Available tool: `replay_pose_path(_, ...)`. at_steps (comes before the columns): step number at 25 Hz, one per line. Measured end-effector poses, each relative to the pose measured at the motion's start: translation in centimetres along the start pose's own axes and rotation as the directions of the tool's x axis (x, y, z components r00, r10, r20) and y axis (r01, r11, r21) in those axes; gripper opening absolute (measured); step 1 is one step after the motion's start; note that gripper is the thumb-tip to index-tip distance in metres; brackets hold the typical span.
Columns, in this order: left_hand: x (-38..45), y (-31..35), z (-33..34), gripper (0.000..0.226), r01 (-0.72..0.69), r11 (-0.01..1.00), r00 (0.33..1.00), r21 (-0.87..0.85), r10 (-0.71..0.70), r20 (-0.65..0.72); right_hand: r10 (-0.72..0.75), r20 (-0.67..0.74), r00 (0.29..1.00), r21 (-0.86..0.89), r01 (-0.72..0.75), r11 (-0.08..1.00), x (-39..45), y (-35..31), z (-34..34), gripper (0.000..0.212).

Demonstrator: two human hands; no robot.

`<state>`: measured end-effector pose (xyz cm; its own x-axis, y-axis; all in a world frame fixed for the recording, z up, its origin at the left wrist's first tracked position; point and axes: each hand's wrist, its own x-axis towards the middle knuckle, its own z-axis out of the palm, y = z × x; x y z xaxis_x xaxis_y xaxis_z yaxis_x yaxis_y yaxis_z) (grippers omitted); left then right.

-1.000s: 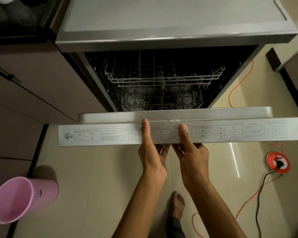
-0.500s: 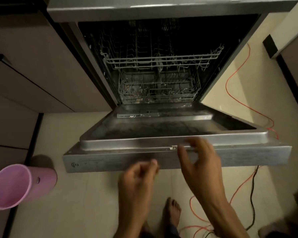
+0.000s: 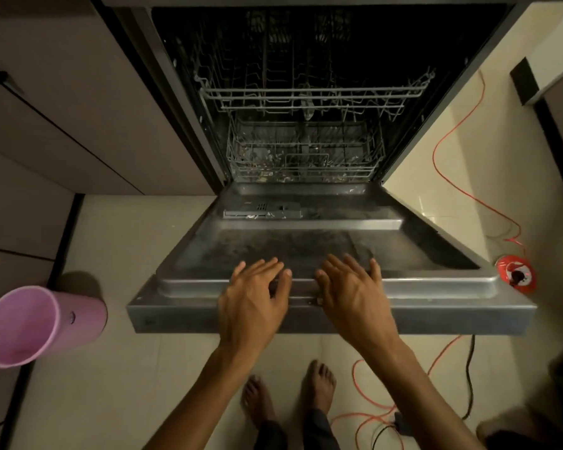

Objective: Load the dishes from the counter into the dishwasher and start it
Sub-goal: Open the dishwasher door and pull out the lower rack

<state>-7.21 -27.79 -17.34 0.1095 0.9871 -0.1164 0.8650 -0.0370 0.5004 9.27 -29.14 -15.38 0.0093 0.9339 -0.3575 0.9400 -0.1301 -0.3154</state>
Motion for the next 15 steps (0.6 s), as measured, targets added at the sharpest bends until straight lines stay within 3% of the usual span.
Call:
replay_pose_path(2, -2.5, -1.4, 1.9, 0.044, 0.093, 0.995, 0.987, -0.022, -0.089, 0.137, 0.049, 0.138, 0.989, 0.029, -0.053, 0.998, -2.0, 0.7, 3.0, 0.048)
replay_pose_path(6, -7.2, -5.4, 7.3, 0.05, 0.236, 0.971, 0.888, 0.037, -0.231, 0.398, 0.136, 0.346, 0.928, -0.014, -0.139, 0.99, -4.6, 2.2, 11.0, 0.052)
replay_pose_path(11, -10.1, -9.6, 14.2, 0.055, 0.231, 0.969, 0.818, 0.085, -0.241, 0.522, 0.146, 0.44, 0.886, -0.048, -0.139, 0.989, -6.0, 4.4, 19.7, 0.054)
replay_pose_path(15, -11.6, -12.3, 18.7, 0.057, 0.162, 0.979, 0.813, 0.127, -0.205, 0.545, 0.128, 0.491, 0.862, -0.041, -0.124, 0.991, -5.7, 6.2, 24.8, 0.056)
